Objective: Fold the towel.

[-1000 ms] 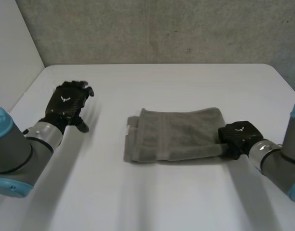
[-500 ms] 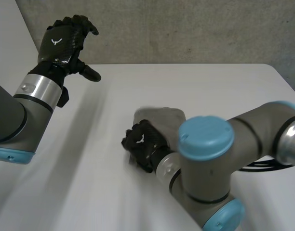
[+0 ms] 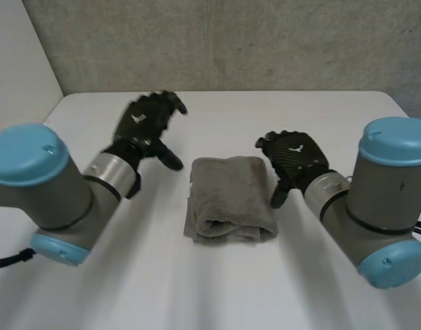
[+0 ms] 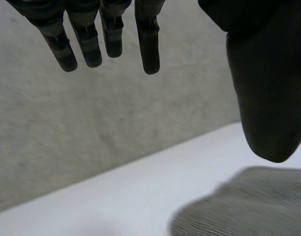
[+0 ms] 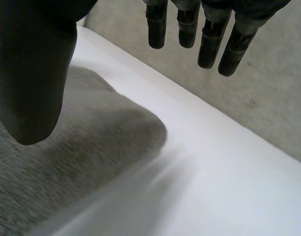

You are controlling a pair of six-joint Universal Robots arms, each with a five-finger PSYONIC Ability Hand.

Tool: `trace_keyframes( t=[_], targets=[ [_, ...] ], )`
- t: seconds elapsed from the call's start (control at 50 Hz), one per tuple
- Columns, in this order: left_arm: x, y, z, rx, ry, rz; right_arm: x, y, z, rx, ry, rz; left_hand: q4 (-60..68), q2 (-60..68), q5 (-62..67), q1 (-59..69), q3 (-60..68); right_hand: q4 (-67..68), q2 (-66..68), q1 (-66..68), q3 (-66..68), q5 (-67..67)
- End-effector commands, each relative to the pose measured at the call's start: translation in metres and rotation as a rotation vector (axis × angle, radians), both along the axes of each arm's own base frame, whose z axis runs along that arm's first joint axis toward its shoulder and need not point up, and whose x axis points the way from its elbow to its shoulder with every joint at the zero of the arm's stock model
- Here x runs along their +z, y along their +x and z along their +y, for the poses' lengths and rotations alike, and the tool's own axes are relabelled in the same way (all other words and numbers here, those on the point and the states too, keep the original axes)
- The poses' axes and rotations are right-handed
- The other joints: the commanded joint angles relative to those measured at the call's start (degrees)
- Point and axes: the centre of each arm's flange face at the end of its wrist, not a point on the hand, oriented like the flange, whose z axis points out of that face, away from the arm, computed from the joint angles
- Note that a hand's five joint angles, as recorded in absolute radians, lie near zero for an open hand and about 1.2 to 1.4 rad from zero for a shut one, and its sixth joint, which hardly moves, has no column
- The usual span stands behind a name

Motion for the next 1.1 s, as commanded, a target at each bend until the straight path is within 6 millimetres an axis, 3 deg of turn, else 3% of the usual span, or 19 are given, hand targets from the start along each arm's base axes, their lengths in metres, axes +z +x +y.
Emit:
trace_keyframes(
  t=[0.02,0.2,0.4,0.58,0.7,0.8,0.84,0.86,0.88,0.9,0.92,0.94,0.96,1.0,1.02,1.04,1.06,1.1],
  targets=[
    [-0.028,-0.018,0.020,-0.068,0.075,-0.045,-0.028,-0.007,-0.015,-0.026,0.135,-0.079,-4.32,-3.56,-3.06,-4.33,-4.13,-5.00,-4.38,-3.64,-4.27,-3.50],
    [-0.058,-0.016,0.026,-0.071,0.194,-0.109,-0.045,-0.002,-0.014,0.026,0.248,-0.159,-4.32,-3.57,-3.06,-4.33,-4.13,-5.00,-4.38,-3.64,-4.27,-3.50],
    [-0.074,-0.017,0.024,-0.068,0.237,-0.133,-0.062,-0.002,-0.018,0.021,0.290,-0.152,-4.32,-3.57,-3.06,-4.34,-4.13,-5.00,-4.38,-3.64,-4.27,-3.50],
    [-0.081,-0.017,0.023,-0.068,0.252,-0.142,-0.061,-0.001,-0.018,0.026,0.287,-0.148,-4.32,-3.57,-3.06,-4.33,-4.13,-5.00,-4.38,-3.64,-4.27,-3.50],
    [-0.076,-0.017,0.024,-0.068,0.249,-0.140,-0.050,-0.001,-0.018,0.023,0.265,-0.161,-4.32,-3.57,-3.06,-4.33,-4.13,-5.00,-4.38,-3.64,-4.27,-3.50],
    [-0.057,-0.016,0.022,-0.064,0.221,-0.124,-0.026,-0.002,-0.017,0.029,0.207,-0.182,-4.49,-3.73,-3.23,-4.50,-4.30,-5.00,-4.38,-3.64,-4.27,-3.50],
    [-0.029,-0.012,0.017,-0.048,0.185,-0.101,-0.015,-0.002,-0.018,0.030,0.179,-0.190,-4.49,-3.73,-3.23,-4.50,-4.30,-5.00,-4.38,-3.64,-4.27,-3.50],
    [-0.029,-0.012,0.016,-0.048,0.185,-0.101,-0.003,-0.002,-0.018,0.028,0.148,-0.203,-4.49,-3.73,-3.23,-4.50,-4.30,-5.00,-4.38,-3.64,-4.27,-3.50],
    [-0.014,-0.009,0.013,-0.035,0.166,-0.089,0.010,-0.004,-0.017,0.028,0.115,-0.217,-4.49,-3.73,-3.23,-4.50,-4.30,-5.00,-4.38,-3.64,-4.27,-3.50],
    [0.003,-0.002,0.008,-0.012,0.142,-0.077,0.010,-0.004,-0.017,0.028,0.115,-0.217,-4.49,-3.73,-3.23,-4.50,-4.30,-5.00,-4.38,-3.64,-4.27,-3.50],
    [0.003,-0.002,0.007,-0.012,0.141,-0.077,0.024,-0.005,-0.016,0.026,0.081,-0.231,-4.49,-3.73,-3.23,-4.50,-4.30,-5.00,-4.38,-3.64,-4.27,-3.50],
    [0.018,0.008,0.001,0.019,0.126,-0.070,0.038,-0.007,-0.015,0.013,0.043,-0.244,-4.49,-3.73,-3.23,-4.50,-4.30,-5.00,-4.38,-3.64,-4.27,-3.50],
    [0.029,0.017,-0.004,0.046,0.120,-0.065,0.038,-0.007,-0.015,0.013,0.042,-0.244,-4.49,-3.73,-3.23,-4.50,-4.30,-5.00,-4.38,-3.64,-4.27,-3.50],
    [0.040,0.023,-0.007,0.066,0.111,-0.059,0.067,-0.020,-0.016,-0.073,-0.043,-0.265,-4.49,-3.73,-3.23,-4.50,-4.30,-5.00,-4.38,-3.64,-4.27,-3.50],
    [0.040,0.023,-0.007,0.066,0.111,-0.059,0.067,-0.020,-0.016,-0.073,-0.043,-0.265,-4.49,-3.73,-3.23,-4.50,-4.30,-5.00,-4.38,-3.64,-4.27,-3.50],
    [0.050,0.027,-0.007,0.080,0.106,-0.053,0.079,-0.029,-0.018,-0.133,-0.082,-0.274,-4.49,-3.73,-3.23,-4.50,-4.30,-5.00,-4.38,-3.64,-4.27,-3.50],
    [0.059,0.031,-0.006,0.088,0.103,-0.049,0.079,-0.029,-0.018,-0.133,-0.082,-0.274,-4.49,-3.73,-3.23,-4.50,-4.30,-5.00,-4.38,-3.64,-4.27,-3.50],
    [0.068,0.033,-0.003,0.093,0.102,-0.047,0.099,-0.039,-0.015,-0.204,-0.136,-0.286,-4.49,-3.73,-3.23,-4.50,-4.30,-5.00,-4.38,-3.64,-4.27,-3.50]
  ],
)
